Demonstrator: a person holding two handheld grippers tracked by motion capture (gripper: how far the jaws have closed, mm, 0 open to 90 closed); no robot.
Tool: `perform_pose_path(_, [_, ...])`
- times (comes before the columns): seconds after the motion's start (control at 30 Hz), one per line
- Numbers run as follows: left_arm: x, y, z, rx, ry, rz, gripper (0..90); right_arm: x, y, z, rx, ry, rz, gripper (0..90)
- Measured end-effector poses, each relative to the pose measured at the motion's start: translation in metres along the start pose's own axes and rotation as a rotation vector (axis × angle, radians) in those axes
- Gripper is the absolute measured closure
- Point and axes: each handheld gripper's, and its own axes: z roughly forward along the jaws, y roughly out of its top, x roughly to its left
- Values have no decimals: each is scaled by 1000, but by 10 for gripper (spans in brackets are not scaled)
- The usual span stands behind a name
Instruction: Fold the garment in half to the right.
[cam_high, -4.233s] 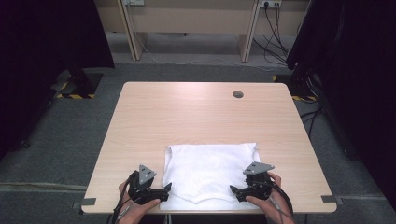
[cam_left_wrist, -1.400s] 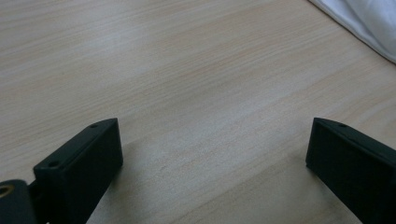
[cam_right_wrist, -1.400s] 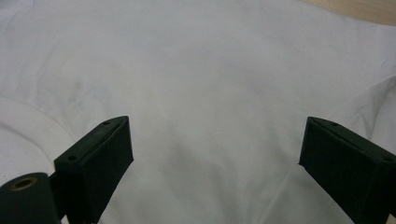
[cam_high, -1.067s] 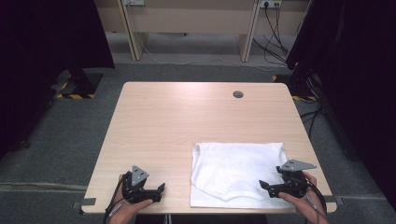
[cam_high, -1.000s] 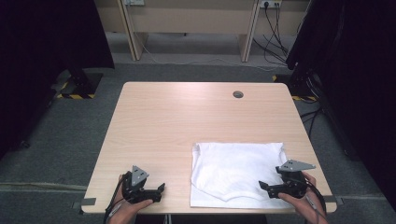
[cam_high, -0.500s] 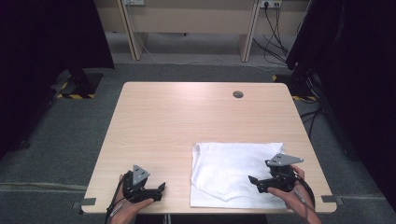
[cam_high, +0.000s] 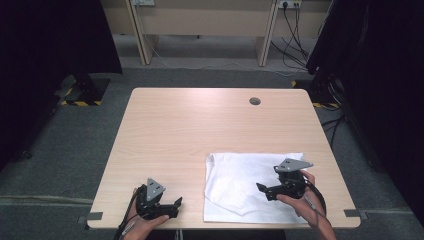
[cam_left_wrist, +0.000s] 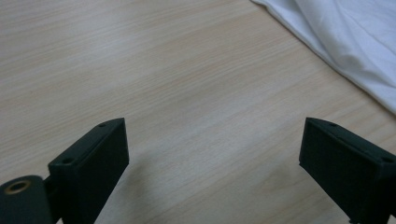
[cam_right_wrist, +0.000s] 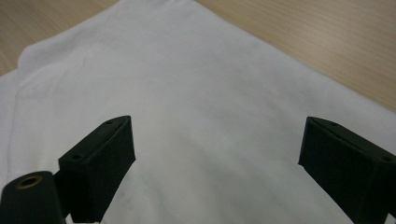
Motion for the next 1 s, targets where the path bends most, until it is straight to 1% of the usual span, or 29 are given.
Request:
perform_pose_path(0.03, [0,0,0,0,0,0,76,1,4,4,-1,3,-2,111])
perform_pose_path(0.07, [-6,3,2,-8,-12,7,76,1,4,4,-1,3,-2,115])
perform_pose_path(0.1, [-6,3,2,-8,-12,7,78,1,4,4,-1,3,-2,115])
perform_pose_path(0.13, [-6,3,2,-8,-12,7,78,2,7,8,0,9,-4,122])
perform_pose_path(0.17, [-14,6,7,-12,-25,32,78,2,7,8,0,9,-4,122])
perform_pose_path(0.2, [-14,6,7,-12,-25,32,81,2,7,8,0,9,-4,122])
perform_pose_path(0.23, [-21,10,11,-10,-42,50,81,3,11,14,5,12,-6,125])
perform_pose_path(0.27, [-21,10,11,-10,-42,50,83,3,11,14,5,12,-6,125])
perform_pose_path(0.3, [-21,10,11,-10,-42,50,83,4,16,21,9,15,-6,125])
perform_pose_path(0.33, [-27,12,17,0,-46,67,83,4,16,21,9,15,-6,127])
perform_pose_path(0.37, [-27,12,17,0,-46,67,85,4,16,21,9,15,-6,127])
perform_pose_path(0.4, [-30,14,21,5,-47,69,85,3,20,28,16,15,-3,130])
perform_pose_path(0.43, [-30,14,21,5,-47,69,86,3,20,28,16,15,-3,130])
perform_pose_path(0.47, [-30,14,21,5,-47,69,86,4,23,36,25,18,-5,130])
perform_pose_path(0.5, [-31,14,25,7,-45,68,86,4,23,36,25,18,-5,135])
perform_pose_path(0.53, [-31,14,25,7,-45,68,85,4,23,36,25,18,-5,135])
perform_pose_path(0.57, [-32,14,27,5,-46,61,85,4,26,45,39,10,-3,137])
perform_pose_path(0.6, [-32,14,27,5,-46,61,85,4,26,45,39,10,-3,137])
perform_pose_path(0.63, [-33,14,28,7,-47,63,85,5,29,51,45,-3,-3,140])
perform_pose_path(0.73, [-39,15,31,7,-39,74,85,6,33,60,49,-22,5,144])
perform_pose_path(0.83, [-46,17,35,14,-43,95,86,6,41,68,21,-43,27,144])
perform_pose_path(0.9, [-49,16,38,26,-25,111,86,8,47,73,7,-44,36,145])
perform_pose_path(0.93, [-51,16,40,36,-22,120,87,9,50,75,9,-46,33,145])
perform_pose_path(1.0, [-52,15,40,35,-34,117,88,13,55,80,16,-59,17,147])
